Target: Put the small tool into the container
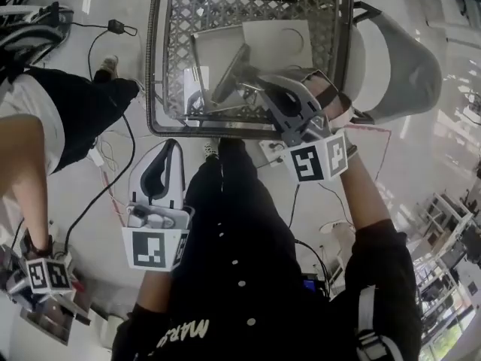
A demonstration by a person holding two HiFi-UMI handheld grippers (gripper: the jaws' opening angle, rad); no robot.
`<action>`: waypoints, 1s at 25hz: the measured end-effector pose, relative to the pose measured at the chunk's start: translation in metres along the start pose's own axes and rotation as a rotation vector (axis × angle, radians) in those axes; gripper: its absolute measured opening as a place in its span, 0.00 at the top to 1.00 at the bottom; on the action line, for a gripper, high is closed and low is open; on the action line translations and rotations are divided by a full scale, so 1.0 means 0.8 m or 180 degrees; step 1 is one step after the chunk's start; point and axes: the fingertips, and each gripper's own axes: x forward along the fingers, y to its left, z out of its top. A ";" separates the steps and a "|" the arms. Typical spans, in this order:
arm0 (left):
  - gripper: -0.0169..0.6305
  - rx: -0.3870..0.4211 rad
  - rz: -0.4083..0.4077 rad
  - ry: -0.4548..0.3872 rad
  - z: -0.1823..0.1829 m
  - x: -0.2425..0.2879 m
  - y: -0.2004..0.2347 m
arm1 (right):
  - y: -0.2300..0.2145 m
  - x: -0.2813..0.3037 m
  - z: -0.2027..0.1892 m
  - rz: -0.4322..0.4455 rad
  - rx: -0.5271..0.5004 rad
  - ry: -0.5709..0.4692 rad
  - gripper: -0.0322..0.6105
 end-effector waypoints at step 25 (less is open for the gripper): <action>0.93 -0.0608 0.0227 0.0419 -0.111 0.049 0.010 | 0.161 0.158 -0.130 0.1329 -0.2887 0.0018 0.92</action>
